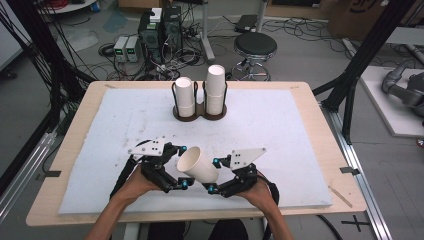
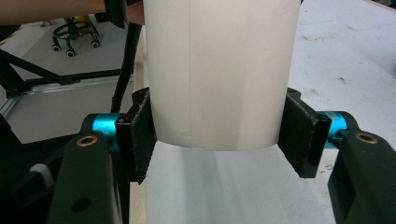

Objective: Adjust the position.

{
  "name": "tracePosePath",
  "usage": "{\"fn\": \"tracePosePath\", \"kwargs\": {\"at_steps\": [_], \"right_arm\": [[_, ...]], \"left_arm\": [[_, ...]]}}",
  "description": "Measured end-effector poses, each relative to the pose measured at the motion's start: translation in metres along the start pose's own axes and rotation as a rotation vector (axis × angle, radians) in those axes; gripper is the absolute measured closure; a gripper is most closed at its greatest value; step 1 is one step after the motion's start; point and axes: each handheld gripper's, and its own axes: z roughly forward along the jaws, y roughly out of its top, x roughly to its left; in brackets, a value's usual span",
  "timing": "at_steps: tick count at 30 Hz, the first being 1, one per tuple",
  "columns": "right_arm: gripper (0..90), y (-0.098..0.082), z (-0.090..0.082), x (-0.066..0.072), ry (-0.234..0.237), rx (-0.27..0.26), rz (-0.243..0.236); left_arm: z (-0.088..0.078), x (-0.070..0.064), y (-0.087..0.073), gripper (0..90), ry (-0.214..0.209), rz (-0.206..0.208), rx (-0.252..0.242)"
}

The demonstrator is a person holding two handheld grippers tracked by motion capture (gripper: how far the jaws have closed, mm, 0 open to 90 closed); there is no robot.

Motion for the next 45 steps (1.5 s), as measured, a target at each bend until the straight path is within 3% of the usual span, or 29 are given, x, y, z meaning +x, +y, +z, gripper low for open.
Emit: {"fn": "tracePosePath", "kwargs": {"at_steps": [12, 19, 30, 32, 35, 38, 45], "right_arm": [[36.3, -0.001, 0.002, 0.001, 0.010, -0.009, -0.011], [36.3, -0.001, 0.004, 0.002, 0.015, -0.008, -0.019], [36.0, -0.002, 0.004, 0.002, 0.011, 0.001, -0.031], [32.3, -0.002, 0.004, 0.002, 0.009, 0.004, -0.030], [19.8, -0.002, 0.006, 0.002, 0.005, 0.018, -0.023], [17.4, -0.001, 0.007, 0.002, -0.017, 0.024, -0.013], [15.2, 0.000, 0.007, 0.003, -0.012, 0.026, -0.006]], "left_arm": [[0.012, 0.001, 0.003, 7.3, -0.034, -0.017, -0.013], [0.011, -0.002, 0.004, 23.6, -0.023, 0.032, -0.002], [0.011, -0.002, 0.004, 27.4, -0.023, 0.039, 0.014], [0.011, -0.003, 0.003, 27.5, -0.011, 0.049, 0.025], [0.010, -0.003, 0.004, 27.5, -0.006, 0.045, 0.024], [0.009, -0.003, 0.004, 27.4, -0.008, 0.049, 0.026], [0.006, -0.002, 0.004, 27.3, 0.001, 0.046, 0.025]]}}
